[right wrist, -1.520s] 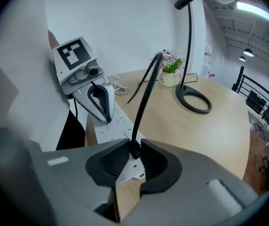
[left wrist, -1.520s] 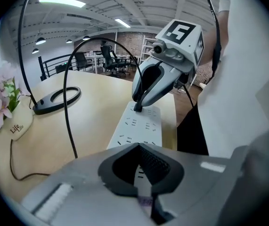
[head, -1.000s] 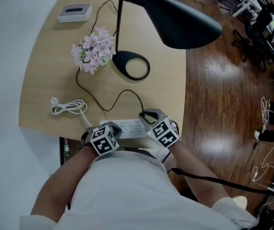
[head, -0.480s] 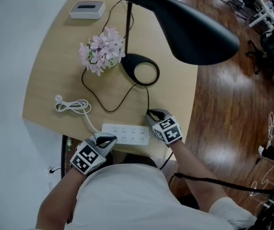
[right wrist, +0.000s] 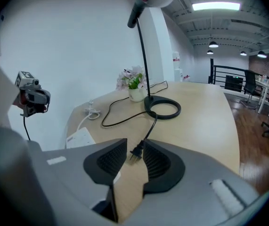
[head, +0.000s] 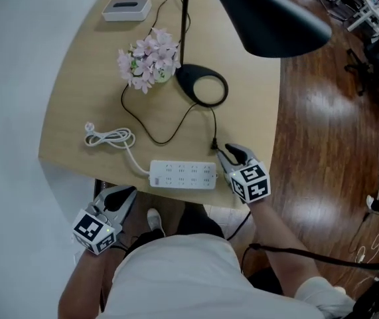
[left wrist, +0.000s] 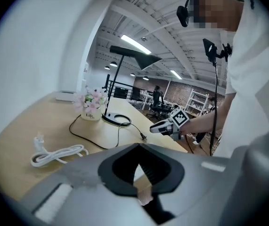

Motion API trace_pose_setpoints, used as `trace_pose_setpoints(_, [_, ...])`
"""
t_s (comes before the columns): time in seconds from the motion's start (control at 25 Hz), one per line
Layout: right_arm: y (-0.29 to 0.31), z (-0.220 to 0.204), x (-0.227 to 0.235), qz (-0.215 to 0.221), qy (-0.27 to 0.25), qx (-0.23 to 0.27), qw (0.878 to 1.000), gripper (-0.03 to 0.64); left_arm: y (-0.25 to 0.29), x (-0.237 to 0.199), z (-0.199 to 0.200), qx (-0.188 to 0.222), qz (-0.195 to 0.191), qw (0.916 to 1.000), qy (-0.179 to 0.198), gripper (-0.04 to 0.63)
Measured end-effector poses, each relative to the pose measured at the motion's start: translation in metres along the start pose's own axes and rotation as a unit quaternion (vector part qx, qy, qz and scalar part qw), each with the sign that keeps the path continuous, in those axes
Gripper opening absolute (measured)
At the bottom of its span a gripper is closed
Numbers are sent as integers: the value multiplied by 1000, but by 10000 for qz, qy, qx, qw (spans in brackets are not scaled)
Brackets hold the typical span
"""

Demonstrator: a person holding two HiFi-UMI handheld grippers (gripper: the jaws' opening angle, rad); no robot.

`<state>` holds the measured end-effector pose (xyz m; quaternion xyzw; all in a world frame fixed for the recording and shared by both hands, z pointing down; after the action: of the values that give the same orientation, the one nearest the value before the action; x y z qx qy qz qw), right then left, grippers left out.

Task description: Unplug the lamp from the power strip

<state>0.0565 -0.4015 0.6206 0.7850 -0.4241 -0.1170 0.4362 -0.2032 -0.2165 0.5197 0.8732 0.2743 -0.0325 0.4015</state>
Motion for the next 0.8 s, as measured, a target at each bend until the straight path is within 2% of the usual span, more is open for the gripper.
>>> trace_pose_setpoints(0.16, [-43, -18, -43, -278, -105, 223, 9993, 114, -42, 12, -13, 352, -48, 9988, 348, 5])
trace_pose_setpoints(0.36, [-104, -60, -143, -584, -65, 475, 9971, 114, -108, 37, -62, 767, -352, 9940, 691, 5])
trace_pose_setpoints(0.6, [-167, -138, -285, -813, 359, 625, 9941, 114, -174, 69, -140, 828, -825, 9883, 978, 5])
trace_pose_setpoints(0.8, [-206, -186, -361, -815, 291, 636, 9942, 114, -207, 97, -177, 885, -852, 9855, 1167, 5])
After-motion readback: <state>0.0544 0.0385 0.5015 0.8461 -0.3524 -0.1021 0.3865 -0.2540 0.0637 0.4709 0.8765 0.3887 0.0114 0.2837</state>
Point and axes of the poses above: the fingertips, and each gripper's own axes: y forward along the fingers, x to its right, z out of its top, the point moved 5 cm from there along -y, backward along the fingers, and after that the axes turned 13 degrees about -x, right-handed, at the moved point
